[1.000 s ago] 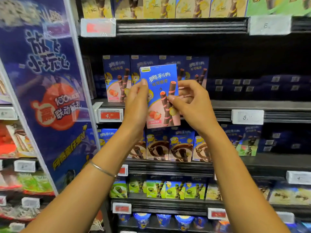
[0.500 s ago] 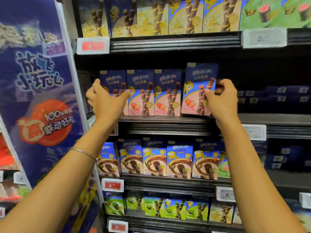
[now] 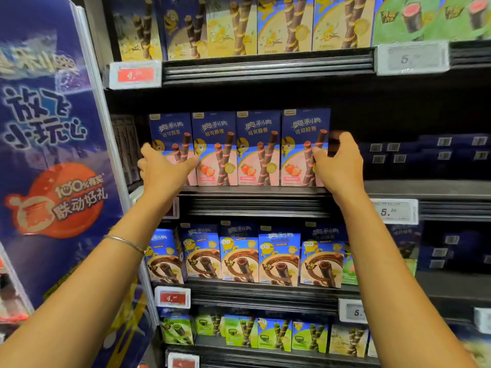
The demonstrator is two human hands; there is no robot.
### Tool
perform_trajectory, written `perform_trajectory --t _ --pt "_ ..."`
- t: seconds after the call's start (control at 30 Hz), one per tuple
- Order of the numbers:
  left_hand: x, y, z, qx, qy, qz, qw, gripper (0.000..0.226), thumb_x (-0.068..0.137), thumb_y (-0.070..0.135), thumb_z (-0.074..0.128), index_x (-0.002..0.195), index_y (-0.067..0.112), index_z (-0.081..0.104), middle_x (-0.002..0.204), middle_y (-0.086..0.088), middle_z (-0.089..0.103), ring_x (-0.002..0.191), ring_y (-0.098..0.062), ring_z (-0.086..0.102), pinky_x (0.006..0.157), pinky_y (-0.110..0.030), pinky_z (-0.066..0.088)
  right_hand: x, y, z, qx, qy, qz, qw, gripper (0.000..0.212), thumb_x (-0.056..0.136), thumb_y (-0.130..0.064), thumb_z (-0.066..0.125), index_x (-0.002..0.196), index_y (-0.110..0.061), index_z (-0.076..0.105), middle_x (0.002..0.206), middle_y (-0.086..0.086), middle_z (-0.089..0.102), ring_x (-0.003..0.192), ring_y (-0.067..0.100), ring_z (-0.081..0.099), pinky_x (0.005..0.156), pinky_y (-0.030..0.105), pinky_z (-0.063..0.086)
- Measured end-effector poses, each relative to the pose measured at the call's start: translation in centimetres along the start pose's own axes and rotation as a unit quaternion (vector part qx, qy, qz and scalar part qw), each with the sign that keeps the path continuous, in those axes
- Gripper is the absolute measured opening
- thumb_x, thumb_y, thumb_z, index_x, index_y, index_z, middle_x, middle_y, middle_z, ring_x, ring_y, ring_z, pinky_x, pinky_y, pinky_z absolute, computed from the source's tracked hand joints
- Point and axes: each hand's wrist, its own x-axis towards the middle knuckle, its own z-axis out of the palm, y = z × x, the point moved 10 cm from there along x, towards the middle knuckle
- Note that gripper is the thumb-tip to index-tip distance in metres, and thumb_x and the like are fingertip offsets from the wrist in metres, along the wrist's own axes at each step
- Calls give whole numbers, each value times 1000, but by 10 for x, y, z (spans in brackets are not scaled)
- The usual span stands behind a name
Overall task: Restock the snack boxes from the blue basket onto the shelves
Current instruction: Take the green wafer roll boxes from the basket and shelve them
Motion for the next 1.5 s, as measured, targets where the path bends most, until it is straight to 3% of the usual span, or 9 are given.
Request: perform_trajectory --t 0.1,0.47,0.63,0.8,0.97,1.1,1.33,1.5 --pt "1 1 3 24 -6 11 1000 111 85 43 86 162 5 16 162 -23 27 147 -41 36 115 -51 38 1 1 2 13 -12 3 1000 29 100 -22 62 126 -14 53 124 9 62 97 14 63 57 16 43" --pt "2 3 6 68 5 39 997 95 81 44 91 145 6 31 150 -23 39 136 -41 44 99 -46 42 2 7 10 43 -42 37 997 27 101 -21 61 123 -13 46 119 7 61 99 19 68 62 25 55" --pt "7 0 8 -1 -30 22 999 97 81 38 92 144 6 25 150 -23 41 135 -39 48 111 -52 46 1 17 23 53 -94 79 991 30 98 -23 65 117 -15 44 116 6 64 101 21 69 75 34 61" --pt "10 3 15 -36 -64 20 997 88 84 31 90 134 10 21 146 -16 46 134 -35 52 115 -55 47 2 14 27 17 -106 64 992 21 101 -26 61 112 -18 45 109 1 60 94 15 65 63 23 51" --pt "10 1 14 -21 -52 7 998 99 81 37 92 143 5 22 153 -23 38 138 -38 47 114 -50 45 1 12 27 -6 -100 49 994 22 101 -27 60 112 -18 43 108 -1 58 93 14 63 60 21 51" --pt "11 0 14 19 -45 -7 999 101 82 46 89 148 2 26 158 -23 32 140 -40 43 102 -45 43 2 13 30 -26 -105 41 993 23 103 -29 58 113 -18 41 108 -1 57 76 4 58 53 16 44" --pt "10 -1 13 44 -40 5 998 96 83 50 87 145 3 31 155 -22 35 136 -40 46 98 -46 44 2 14 33 -60 -124 49 989 26 103 -33 56 117 -15 43 113 3 58 97 18 63 59 21 48" --pt "10 -2 14 37 -47 7 998 95 82 52 87 143 5 31 153 -21 40 134 -39 48 98 -45 47 2 16 32 -34 -116 68 990 23 103 -33 55 115 -16 47 107 0 60 86 9 63 58 22 46"
